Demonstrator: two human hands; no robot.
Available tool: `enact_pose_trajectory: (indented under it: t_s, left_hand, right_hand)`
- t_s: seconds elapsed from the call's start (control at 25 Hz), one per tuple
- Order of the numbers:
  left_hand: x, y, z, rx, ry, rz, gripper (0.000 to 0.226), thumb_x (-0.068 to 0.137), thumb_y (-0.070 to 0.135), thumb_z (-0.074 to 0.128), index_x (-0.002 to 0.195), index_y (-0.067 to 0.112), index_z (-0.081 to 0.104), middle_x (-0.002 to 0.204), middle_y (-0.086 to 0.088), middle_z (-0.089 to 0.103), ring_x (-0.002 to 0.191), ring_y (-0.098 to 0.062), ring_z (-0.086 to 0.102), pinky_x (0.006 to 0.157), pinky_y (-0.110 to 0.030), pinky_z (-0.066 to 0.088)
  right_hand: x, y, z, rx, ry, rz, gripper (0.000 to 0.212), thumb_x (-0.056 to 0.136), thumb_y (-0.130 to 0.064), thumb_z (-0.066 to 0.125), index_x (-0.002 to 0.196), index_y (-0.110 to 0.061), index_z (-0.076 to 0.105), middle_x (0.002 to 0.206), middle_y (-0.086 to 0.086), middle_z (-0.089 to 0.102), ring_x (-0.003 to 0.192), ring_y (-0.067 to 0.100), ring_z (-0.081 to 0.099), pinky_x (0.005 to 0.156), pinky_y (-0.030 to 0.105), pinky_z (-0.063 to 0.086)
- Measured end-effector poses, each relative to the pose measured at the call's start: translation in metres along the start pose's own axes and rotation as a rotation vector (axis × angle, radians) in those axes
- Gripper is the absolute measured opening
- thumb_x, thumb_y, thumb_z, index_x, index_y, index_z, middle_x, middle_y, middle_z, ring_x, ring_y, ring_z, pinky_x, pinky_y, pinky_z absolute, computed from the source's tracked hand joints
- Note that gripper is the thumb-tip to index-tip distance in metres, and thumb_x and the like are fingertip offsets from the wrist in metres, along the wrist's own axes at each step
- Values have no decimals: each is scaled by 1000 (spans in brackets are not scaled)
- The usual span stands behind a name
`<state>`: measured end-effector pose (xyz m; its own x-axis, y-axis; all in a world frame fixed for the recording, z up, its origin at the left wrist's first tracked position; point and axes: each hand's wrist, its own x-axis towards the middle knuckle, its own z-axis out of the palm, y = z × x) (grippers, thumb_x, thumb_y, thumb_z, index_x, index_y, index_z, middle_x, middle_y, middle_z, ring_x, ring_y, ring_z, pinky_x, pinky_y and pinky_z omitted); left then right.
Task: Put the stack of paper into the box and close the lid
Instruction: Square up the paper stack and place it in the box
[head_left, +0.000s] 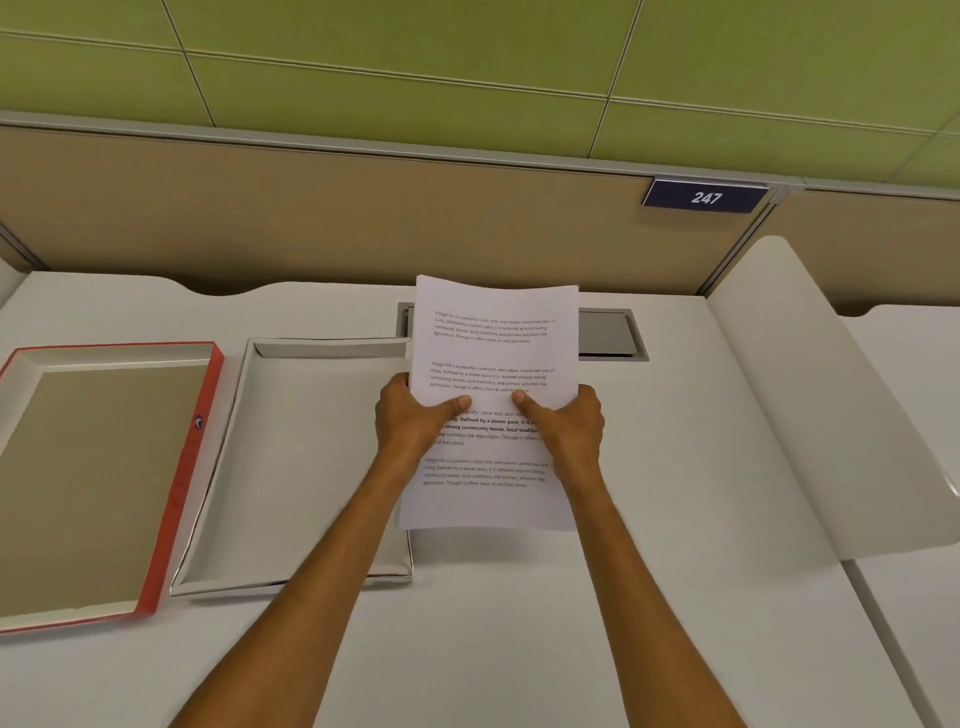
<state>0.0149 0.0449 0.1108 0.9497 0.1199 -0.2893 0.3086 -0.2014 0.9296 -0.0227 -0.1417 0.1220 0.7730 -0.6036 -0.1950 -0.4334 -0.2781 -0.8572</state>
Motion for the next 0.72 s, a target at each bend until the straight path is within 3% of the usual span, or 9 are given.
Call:
enact_pose_trajectory:
  t_s: [0.16, 0.52, 0.72]
  left_hand:
    - [6, -6, -35, 40, 19, -49, 56, 59, 27, 94, 105, 10, 68, 108, -7, 75, 90, -25, 72, 82, -45, 61]
    - [20, -26, -113, 56, 51, -102, 53, 62, 24, 93, 107, 8, 70, 113, -11, 74, 93, -27, 72, 82, -45, 61]
    - [30, -39, -151, 77, 65, -134, 55, 65, 23, 91, 111, 5, 68, 117, -14, 73, 100, -32, 71, 86, -51, 59]
  right_hand:
    - [-19, -6, 31, -20, -32, 36, 70, 66, -45, 86, 115, -11, 51, 113, 6, 67, 95, 23, 67, 78, 34, 57]
    - [-55, -24, 103, -63, -131, 38, 63, 69, -45, 85, 108, -14, 46, 111, 5, 66, 81, 14, 57, 63, 22, 47]
    - [-74, -32, 140, -88, -179, 62, 66, 70, -44, 84, 112, -10, 47, 114, 7, 65, 85, 17, 60, 71, 28, 51]
